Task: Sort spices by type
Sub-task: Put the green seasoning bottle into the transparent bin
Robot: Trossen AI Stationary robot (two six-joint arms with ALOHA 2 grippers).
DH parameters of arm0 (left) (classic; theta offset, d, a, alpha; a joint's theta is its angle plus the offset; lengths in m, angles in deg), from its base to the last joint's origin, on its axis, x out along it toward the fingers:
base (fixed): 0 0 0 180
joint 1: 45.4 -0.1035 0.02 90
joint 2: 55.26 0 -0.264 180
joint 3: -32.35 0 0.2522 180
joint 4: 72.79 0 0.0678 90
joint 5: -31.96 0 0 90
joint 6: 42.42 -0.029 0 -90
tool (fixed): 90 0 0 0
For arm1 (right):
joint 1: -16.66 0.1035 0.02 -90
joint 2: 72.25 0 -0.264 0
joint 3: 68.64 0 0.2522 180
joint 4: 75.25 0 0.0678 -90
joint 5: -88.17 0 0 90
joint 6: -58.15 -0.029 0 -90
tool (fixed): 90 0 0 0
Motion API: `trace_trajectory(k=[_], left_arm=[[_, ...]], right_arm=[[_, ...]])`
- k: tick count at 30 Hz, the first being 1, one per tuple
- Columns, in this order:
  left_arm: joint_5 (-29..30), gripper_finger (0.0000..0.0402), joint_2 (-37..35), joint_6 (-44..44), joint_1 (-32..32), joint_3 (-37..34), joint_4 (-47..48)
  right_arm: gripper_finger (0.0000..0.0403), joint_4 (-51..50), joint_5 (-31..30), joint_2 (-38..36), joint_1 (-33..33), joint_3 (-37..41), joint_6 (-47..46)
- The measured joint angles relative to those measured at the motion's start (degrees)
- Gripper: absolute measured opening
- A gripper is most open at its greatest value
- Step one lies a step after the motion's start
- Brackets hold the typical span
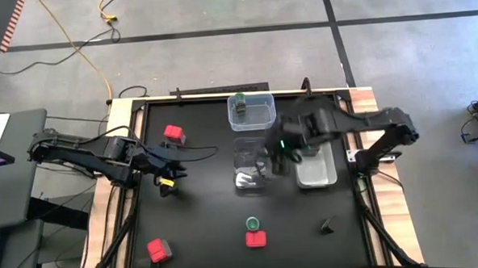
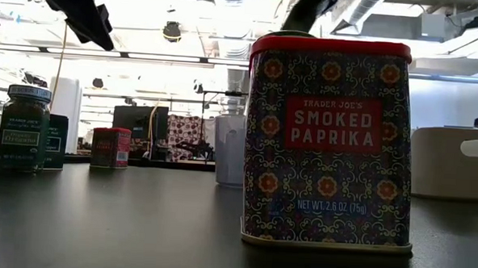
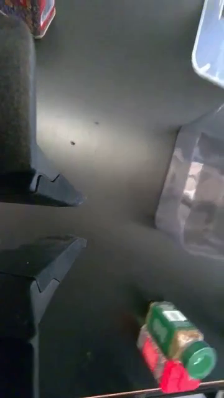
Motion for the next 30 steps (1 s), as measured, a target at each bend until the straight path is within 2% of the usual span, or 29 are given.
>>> trace_trajectory(k=[8,11,16,22,30], left_arm=[[3.7,0.0075,0.0,0.5,-1.1,0.0,-0.7],[4.0,0.0075,0.0,0.6,-2.1,0.0,-1.6],[5.4,0.0075,0.0,1.3,-3.5,0.0,-1.9],[6.3,0.0075,0.0,1.6,-4.5,0.0,-2.1],[6.4,0.0075,0.0,2.6,-4.7,0.0,-2.7]], right_arm=[[0.0217,5.4,5.0,3.5,-17.1,-0.4,16.0],[0.0217,5.8,7.1,6.1,-21.6,-0.3,20.2],[0.0217,6.1,7.3,10.8,-27.5,-0.3,27.0],[0.0217,9.1,7.6,16.3,-32.1,-0.3,33.2],[0.0217,11.7,7.7,23.6,-33.2,-0.3,39.2]])
